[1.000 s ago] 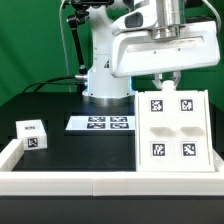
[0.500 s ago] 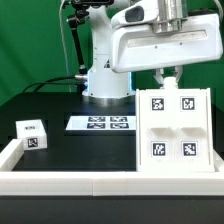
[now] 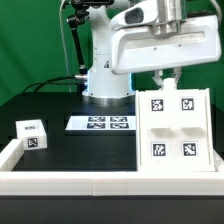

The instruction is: Assemble cabinet

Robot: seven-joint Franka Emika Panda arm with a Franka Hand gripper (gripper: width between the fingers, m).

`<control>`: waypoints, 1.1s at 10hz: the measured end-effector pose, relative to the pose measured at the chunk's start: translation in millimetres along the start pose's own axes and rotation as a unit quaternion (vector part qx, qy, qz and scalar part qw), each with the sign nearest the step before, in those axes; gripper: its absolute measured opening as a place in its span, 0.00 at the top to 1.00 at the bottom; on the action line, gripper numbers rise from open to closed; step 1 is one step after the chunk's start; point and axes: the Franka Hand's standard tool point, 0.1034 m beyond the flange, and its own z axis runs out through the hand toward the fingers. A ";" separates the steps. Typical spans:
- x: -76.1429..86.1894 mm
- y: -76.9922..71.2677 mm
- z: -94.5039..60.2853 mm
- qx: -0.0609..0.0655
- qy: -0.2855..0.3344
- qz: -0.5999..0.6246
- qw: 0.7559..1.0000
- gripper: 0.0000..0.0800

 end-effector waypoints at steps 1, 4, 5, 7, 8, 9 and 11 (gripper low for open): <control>-12.9 3.0 5.9 -0.004 0.003 -0.004 1.000 1.00; -7.1 1.8 1.3 -0.002 -0.002 -0.011 1.000 1.00; -0.9 -2.4 -1.8 0.000 -0.002 -0.009 1.000 1.00; 8.4 -8.9 -3.2 0.003 -0.004 -0.004 1.000 1.00; 12.5 -11.2 -4.2 0.005 -0.005 -0.001 1.000 1.00; 11.3 -15.7 -1.9 0.005 -0.006 0.004 1.000 1.00; 9.2 -18.1 1.4 0.006 -0.009 0.004 1.000 1.00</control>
Offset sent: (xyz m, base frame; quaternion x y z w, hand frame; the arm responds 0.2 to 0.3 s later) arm 0.0158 0.0031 0.0163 -0.0047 -0.0250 -0.0129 0.9996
